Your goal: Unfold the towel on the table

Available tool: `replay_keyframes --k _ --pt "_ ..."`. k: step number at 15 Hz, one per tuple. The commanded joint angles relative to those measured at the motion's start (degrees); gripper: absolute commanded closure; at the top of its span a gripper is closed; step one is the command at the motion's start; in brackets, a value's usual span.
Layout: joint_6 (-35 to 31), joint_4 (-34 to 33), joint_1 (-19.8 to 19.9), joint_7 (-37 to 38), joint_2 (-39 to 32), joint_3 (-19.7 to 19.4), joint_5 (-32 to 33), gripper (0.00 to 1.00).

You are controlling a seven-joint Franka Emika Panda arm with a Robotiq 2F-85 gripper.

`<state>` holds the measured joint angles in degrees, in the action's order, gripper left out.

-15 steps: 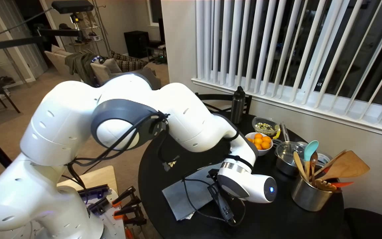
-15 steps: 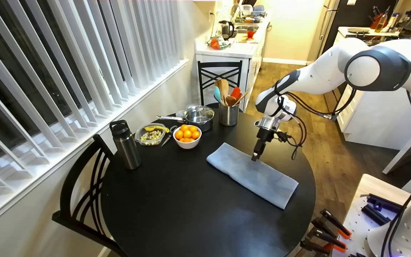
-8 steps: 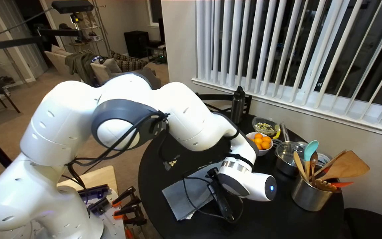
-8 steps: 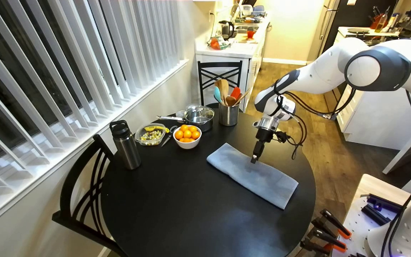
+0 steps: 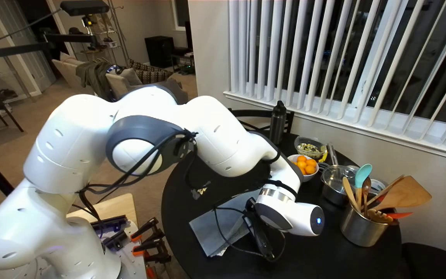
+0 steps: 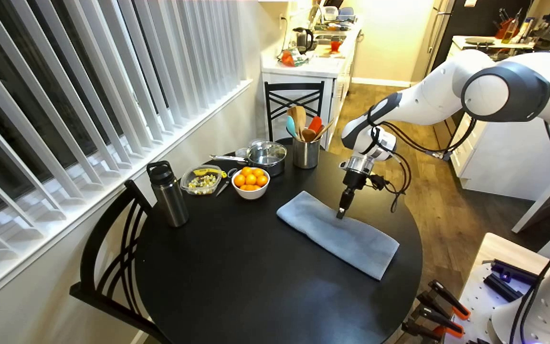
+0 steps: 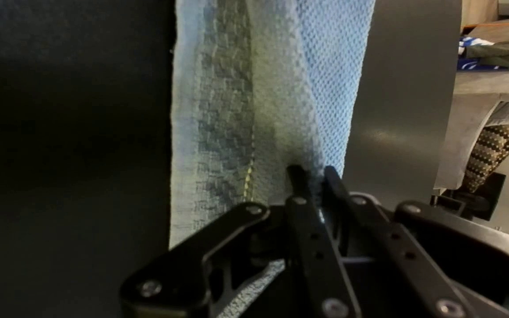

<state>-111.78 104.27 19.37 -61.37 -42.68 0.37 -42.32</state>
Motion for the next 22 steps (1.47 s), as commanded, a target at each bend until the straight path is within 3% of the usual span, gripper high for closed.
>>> replay_keyframes --k 1,8,15,22 --pt "-2.0 2.8 -0.8 2.0 3.8 -0.5 -1.2 1.0" --pt "-16.6 9.1 -9.0 12.3 12.1 -0.3 2.8 0.98" --pt "-16.9 10.5 -16.4 28.1 14.3 2.8 13.5 0.99" --pt "-17.6 9.2 -21.3 47.1 15.1 5.3 19.2 0.98"
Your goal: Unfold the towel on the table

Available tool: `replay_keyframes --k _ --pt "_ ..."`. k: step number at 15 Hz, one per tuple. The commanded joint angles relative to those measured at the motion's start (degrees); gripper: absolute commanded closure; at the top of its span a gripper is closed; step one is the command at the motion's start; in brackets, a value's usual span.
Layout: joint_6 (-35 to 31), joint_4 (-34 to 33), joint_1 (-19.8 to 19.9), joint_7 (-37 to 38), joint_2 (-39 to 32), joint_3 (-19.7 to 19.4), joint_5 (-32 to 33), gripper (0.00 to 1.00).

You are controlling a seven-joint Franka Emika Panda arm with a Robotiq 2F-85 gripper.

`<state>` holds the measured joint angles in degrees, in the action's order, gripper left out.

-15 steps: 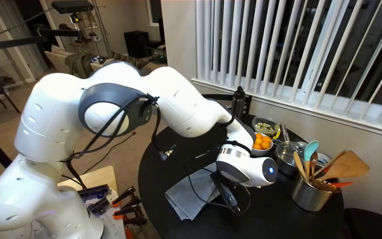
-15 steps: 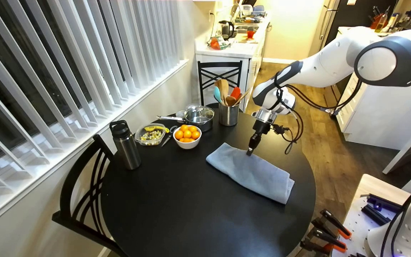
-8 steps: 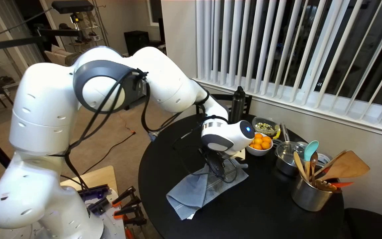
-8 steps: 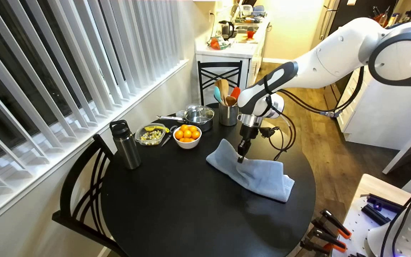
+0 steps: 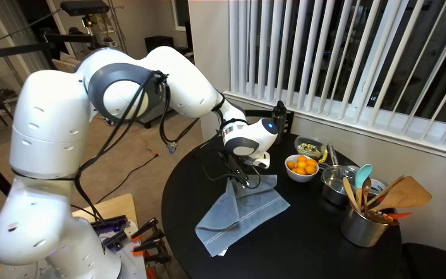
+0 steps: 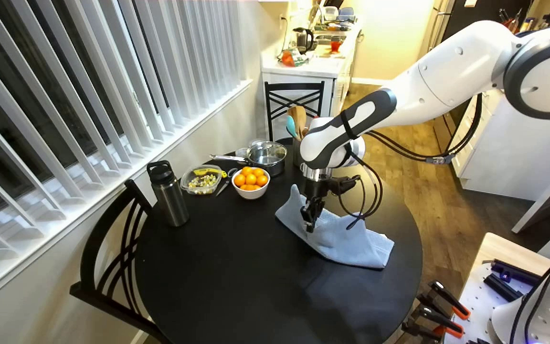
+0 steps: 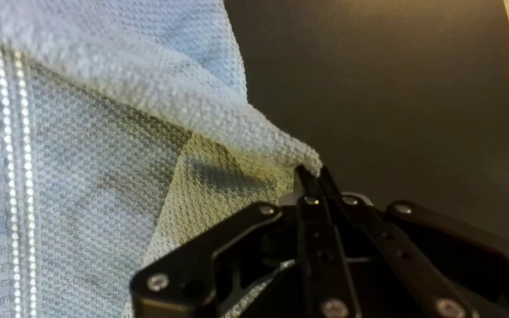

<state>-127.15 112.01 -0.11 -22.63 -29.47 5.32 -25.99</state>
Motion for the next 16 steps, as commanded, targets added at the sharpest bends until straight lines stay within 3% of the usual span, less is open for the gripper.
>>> replay_keyframes --k 1,7,10,13,16 --pt "-4.2 1.7 -3.1 12.4 1.8 -0.1 3.8 0.98" --pt "-17.1 2.2 -11.7 36.5 -1.9 -4.1 13.7 0.99" --pt "-14.4 1.4 -15.5 46.3 -3.7 -7.1 19.9 0.99" --pt "-8.9 0.7 -16.1 47.8 -4.4 -7.1 22.7 0.99" --pt "-4.7 1.0 -13.4 41.1 -3.3 -3.7 21.3 0.99"
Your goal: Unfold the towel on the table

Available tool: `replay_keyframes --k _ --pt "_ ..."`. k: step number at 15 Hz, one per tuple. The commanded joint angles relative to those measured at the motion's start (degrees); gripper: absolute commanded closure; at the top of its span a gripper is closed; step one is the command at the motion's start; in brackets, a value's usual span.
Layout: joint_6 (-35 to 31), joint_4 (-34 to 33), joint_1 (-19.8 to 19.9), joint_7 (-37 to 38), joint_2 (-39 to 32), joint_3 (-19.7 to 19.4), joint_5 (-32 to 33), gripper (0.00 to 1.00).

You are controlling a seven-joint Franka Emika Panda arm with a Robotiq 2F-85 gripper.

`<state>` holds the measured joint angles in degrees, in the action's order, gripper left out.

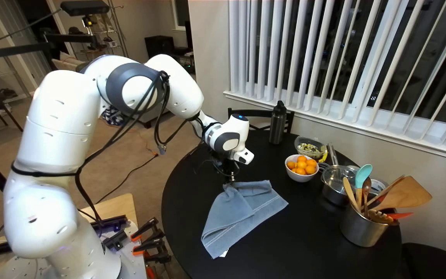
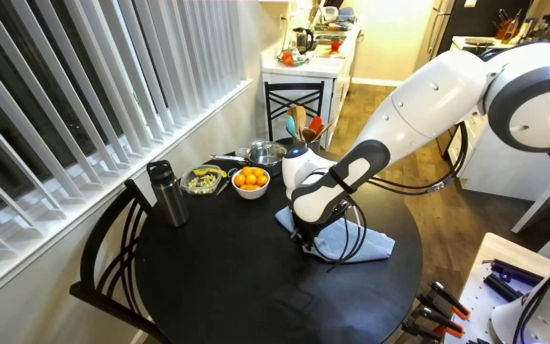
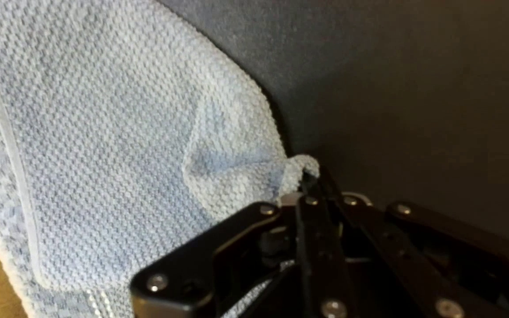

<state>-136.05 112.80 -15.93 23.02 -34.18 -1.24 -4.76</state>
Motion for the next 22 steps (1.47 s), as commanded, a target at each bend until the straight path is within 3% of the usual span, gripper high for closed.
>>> replay_keyframes --k 1,4,7,8,19,22 --pt "4.2 0.3 2.4 -5.8 1.6 3.2 0.5 0.99" --pt "2.2 0.5 2.5 -8.7 2.6 5.1 0.3 0.99" --pt "6.0 -0.5 3.9 -15.4 3.2 8.0 -0.5 0.99" --pt "3.5 -1.4 2.3 -10.4 1.3 6.2 0.4 0.98" --pt "4.8 -1.5 3.3 -13.5 1.8 7.5 0.2 0.98" --pt "4.6 -2.1 1.5 -13.8 -0.1 8.3 1.6 0.99"
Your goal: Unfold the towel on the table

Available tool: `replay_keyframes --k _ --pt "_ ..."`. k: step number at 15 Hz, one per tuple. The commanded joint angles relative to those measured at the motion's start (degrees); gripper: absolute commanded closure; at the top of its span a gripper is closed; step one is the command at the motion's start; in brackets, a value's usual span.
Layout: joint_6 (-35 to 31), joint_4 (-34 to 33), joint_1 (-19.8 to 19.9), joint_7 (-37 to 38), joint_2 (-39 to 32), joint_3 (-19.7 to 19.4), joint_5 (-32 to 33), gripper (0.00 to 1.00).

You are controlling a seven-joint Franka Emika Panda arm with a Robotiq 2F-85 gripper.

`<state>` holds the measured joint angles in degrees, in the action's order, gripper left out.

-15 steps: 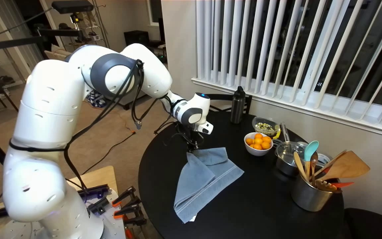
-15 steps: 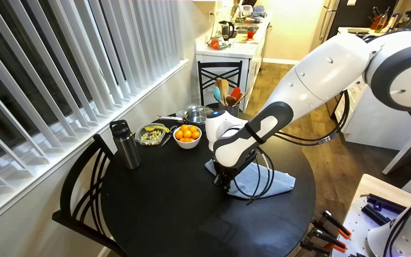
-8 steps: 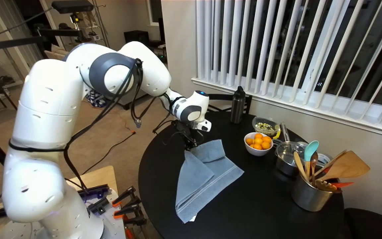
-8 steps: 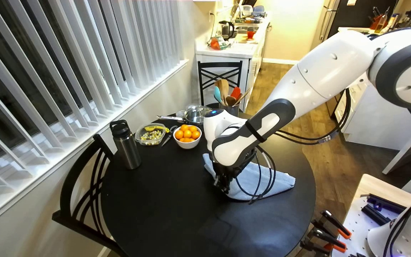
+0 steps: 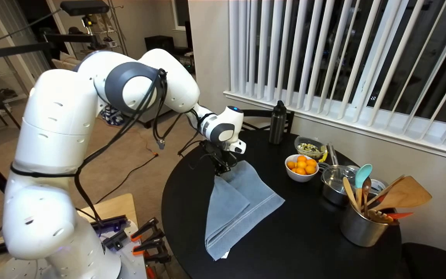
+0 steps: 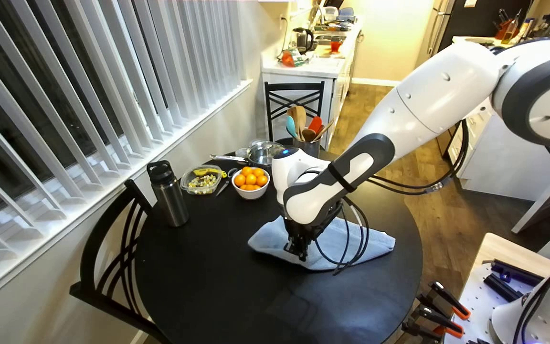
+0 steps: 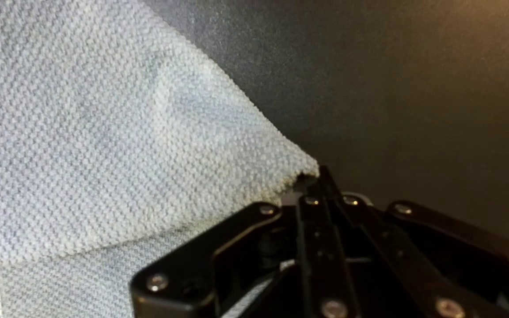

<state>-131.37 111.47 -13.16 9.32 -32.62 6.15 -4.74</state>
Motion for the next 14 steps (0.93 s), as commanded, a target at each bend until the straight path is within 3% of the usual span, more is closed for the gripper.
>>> replay_keyframes --k 1,4,5,6,14 --pt "0.1 -1.3 -2.1 0.4 -2.5 1.0 2.0 0.99" --pt "0.5 -3.2 -5.0 2.1 -5.6 1.5 2.9 0.99" --pt "1.0 -4.0 -5.8 2.5 -6.7 1.8 2.6 0.73" --pt "0.8 -4.8 -7.0 3.5 -7.5 1.6 2.9 0.72" --pt "1.9 -8.3 -12.3 10.5 -9.9 -0.2 5.0 0.23"
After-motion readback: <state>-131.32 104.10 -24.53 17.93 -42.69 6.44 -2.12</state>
